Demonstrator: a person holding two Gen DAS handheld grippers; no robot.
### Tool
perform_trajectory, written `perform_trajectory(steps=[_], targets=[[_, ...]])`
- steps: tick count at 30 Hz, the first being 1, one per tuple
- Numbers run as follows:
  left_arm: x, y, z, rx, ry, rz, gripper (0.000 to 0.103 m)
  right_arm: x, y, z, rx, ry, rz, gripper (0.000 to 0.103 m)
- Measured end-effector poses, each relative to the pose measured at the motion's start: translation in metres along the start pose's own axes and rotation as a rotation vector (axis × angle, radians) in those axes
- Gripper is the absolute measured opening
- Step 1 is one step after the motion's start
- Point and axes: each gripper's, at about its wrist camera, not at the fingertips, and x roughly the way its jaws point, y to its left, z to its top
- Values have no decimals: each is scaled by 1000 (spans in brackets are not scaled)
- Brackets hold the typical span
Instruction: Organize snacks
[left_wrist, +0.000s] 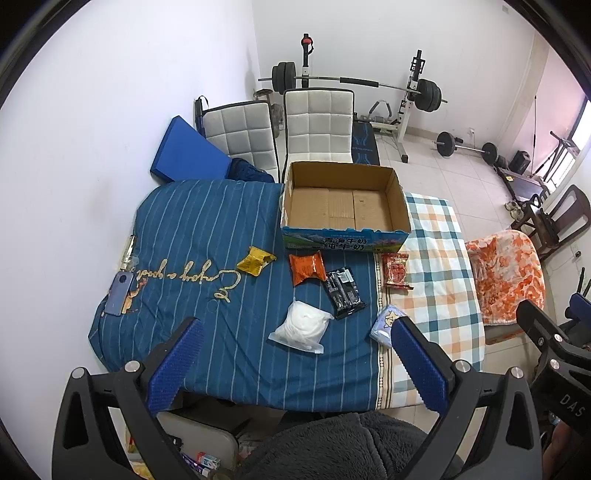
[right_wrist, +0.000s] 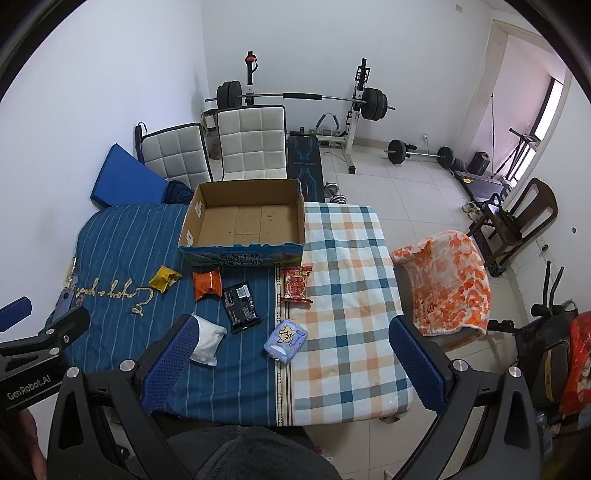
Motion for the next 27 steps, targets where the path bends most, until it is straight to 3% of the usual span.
perform_trajectory(steps=[17,22,27], targets=[[11,-1,7,-6,9,15,103,18,-7,2,29,25,16,103],[49,6,12,-42,46,37,103,73,-22,5,82,118,26,103],[121,5,9,-13,135,53,103,167,-33,-7,136,307,59,103]])
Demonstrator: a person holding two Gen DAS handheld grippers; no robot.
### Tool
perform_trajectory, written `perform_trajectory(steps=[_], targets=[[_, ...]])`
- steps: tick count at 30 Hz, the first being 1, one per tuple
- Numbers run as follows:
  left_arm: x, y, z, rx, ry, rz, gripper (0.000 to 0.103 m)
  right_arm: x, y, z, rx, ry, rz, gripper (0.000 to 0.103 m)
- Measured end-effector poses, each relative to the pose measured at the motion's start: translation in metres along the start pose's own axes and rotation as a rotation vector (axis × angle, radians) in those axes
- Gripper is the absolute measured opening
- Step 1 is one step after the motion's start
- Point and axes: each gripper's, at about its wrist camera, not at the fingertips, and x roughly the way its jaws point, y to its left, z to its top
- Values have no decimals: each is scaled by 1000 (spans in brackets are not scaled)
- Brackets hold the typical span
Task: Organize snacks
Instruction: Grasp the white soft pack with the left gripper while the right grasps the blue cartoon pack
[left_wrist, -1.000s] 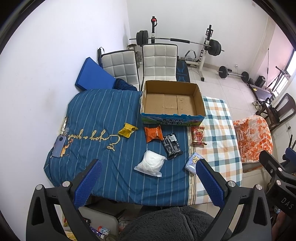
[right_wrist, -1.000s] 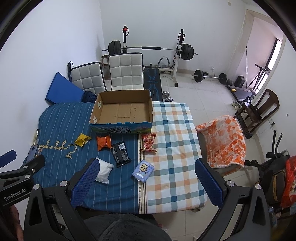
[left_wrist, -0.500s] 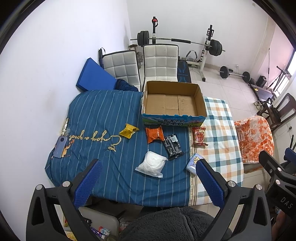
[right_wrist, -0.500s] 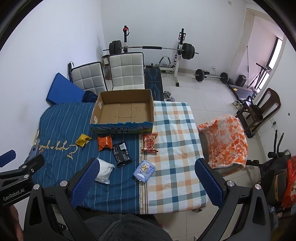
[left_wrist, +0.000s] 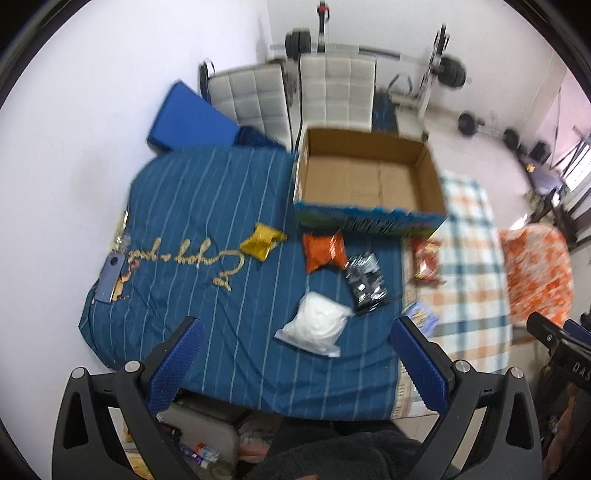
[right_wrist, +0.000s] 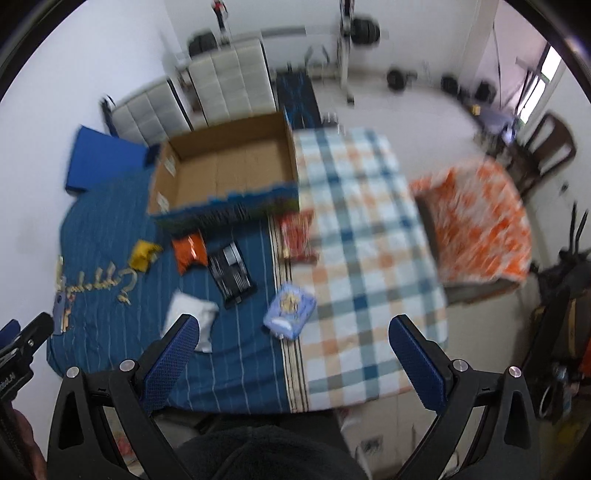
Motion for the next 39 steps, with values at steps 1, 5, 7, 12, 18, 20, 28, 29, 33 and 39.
perform_trajectory(steps=[1,5,7,12,18,20,28,29,33,39], targets=[[16,-1,0,11,24,4,103,23,-2,2,8,46,14,103],[93,-6,-1,55,159,9,103,107,-6,3,26,172,-4,103],[128,-7,-7,68,216,-27,103,143,-6,1,40,224,-13,103],[203,-15,-13,111,334,-38,103,214,-1,-4,51,305,-36,103],[282,-30,-24,185,519,-121,103,276,0,-10,89,387,-52,103],[304,-34,-29,198,572,-136,103,291,-1,-11,109,417,-38,103],[345,-32,-44,115,619,-141,89,334,3,-15,150,486,-28,103],[343,-29,-44,72,612,-152,85,338,3,-16,160,490,-23,103],[334,-16,-42,-90,591,-162,84,350,3,-16,198,503,-13,102],[349,-21,-54,-83,603,-145,89,365,1,-12,233,527,-28,83]])
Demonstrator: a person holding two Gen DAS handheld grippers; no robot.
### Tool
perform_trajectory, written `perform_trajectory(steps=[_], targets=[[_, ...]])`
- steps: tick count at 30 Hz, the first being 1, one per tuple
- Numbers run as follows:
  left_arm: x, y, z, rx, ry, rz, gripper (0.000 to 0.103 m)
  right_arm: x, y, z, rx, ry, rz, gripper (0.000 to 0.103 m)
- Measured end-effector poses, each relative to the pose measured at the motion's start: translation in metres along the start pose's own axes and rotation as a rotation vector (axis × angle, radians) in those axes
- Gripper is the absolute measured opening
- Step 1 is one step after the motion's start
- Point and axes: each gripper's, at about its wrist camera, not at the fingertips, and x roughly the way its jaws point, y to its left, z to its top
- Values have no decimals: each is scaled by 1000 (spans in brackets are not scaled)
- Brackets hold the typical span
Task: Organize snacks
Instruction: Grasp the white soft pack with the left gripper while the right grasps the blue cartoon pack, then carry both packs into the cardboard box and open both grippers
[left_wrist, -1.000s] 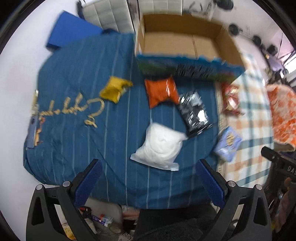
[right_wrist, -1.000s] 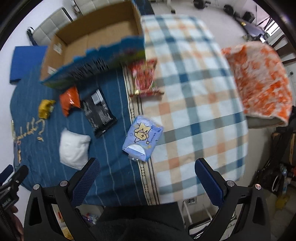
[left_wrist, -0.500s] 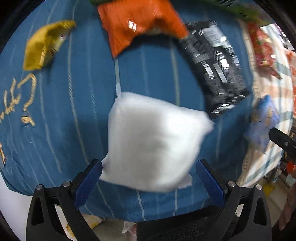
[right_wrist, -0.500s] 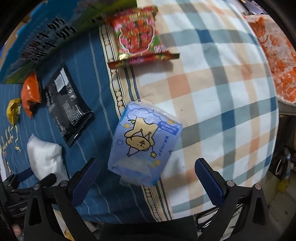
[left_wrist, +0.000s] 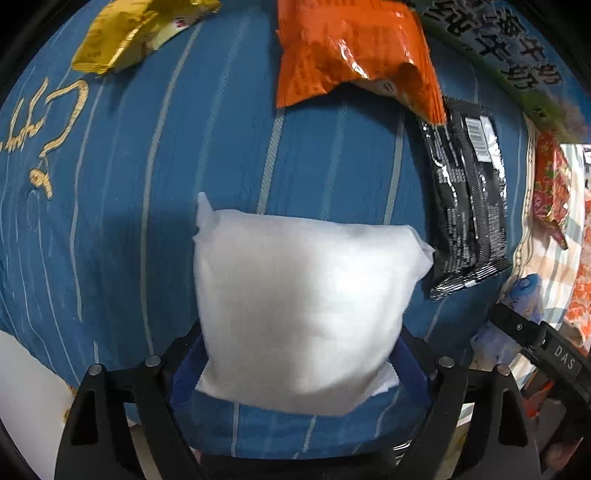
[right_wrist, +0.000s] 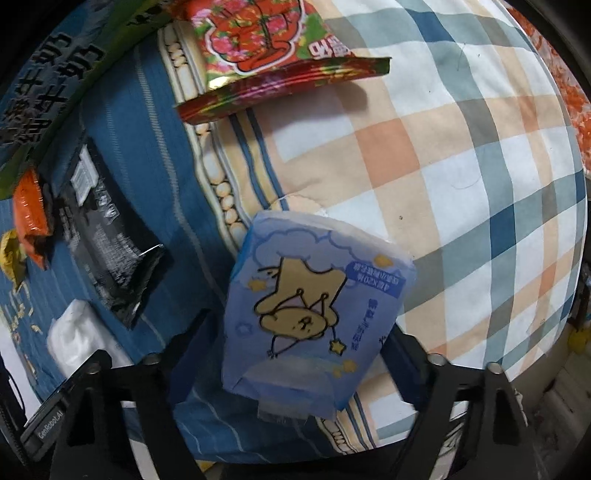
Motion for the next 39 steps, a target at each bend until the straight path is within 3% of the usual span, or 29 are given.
perform_trajectory(steps=[3,7,14,23,29,35,39], targets=[[12,2,4,14,-11,3,86,5,-2,2,8,14,-10,73],[30,-7,6,26,-38,15,80,11,-4,10,11,11,-15,68],[18,-10,-18,59,-82,57,74,-3,1,5,-53,-22,-55,48],[-14,-40,-74,194,-213,113,73,-25,15,-46,-145,-83,-72,43],[-56,-63,-115,285,-318,91,73,-64,24,-72,-192,-158,-40,42],[-131,-64,-89,338,-413,47,73,-124,25,-88,-235,-250,17,42],[-173,-73,-75,329,-446,-17,73,-194,43,-70,-278,-295,50,42]])
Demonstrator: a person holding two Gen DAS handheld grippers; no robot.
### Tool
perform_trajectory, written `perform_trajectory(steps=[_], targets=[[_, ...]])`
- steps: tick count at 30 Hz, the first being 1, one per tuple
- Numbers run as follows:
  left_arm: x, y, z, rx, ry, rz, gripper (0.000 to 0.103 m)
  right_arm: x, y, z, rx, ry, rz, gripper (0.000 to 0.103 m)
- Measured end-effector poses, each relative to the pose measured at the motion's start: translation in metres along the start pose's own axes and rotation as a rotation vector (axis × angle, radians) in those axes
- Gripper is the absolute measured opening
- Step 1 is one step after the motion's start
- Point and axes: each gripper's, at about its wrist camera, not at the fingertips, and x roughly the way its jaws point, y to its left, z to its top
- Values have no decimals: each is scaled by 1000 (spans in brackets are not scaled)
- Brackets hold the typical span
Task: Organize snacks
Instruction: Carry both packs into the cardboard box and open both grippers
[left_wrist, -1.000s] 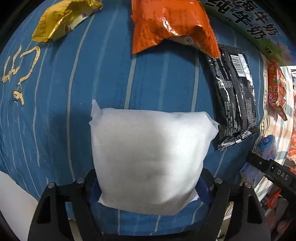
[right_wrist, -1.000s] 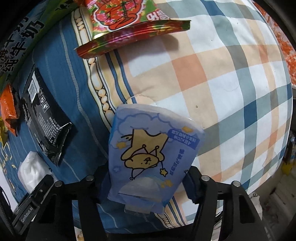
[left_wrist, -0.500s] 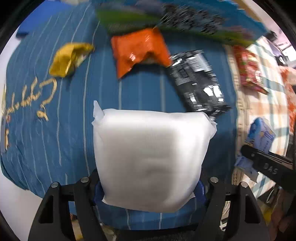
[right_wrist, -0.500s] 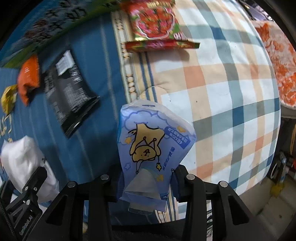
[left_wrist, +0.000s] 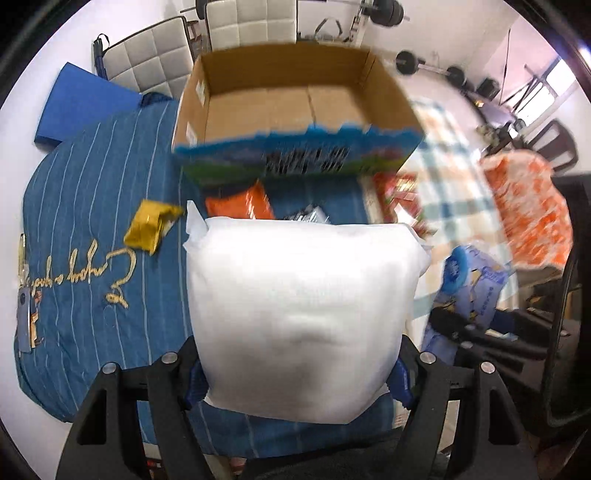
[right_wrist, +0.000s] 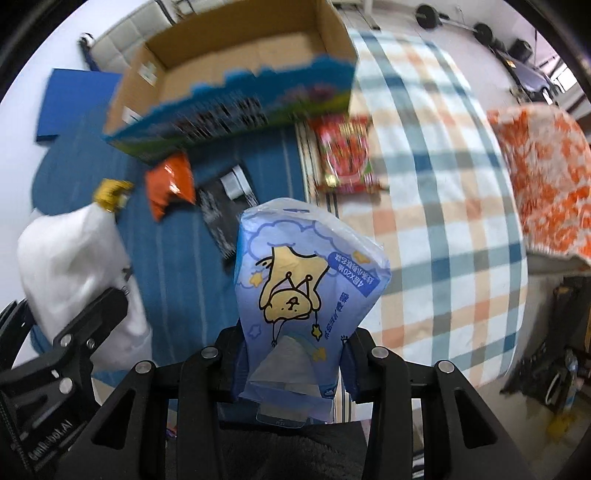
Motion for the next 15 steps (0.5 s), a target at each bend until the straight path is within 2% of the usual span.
perform_trajectory(steps=[5,8,11,15], targets=[[-28,-2,46,-20,-42,-53,73,-44,12,52,-72,-68,39,42],[-36,0,84,-40,-65,-52,73,-59,9,93,-109,-97,59,42],[-34,6,125,-59,-72,-49,73,-69,8,142,-141,-124,67,42],[-8,18,185,-95,-17,-91,73,-59,8,211,-173,-136,48,42]])
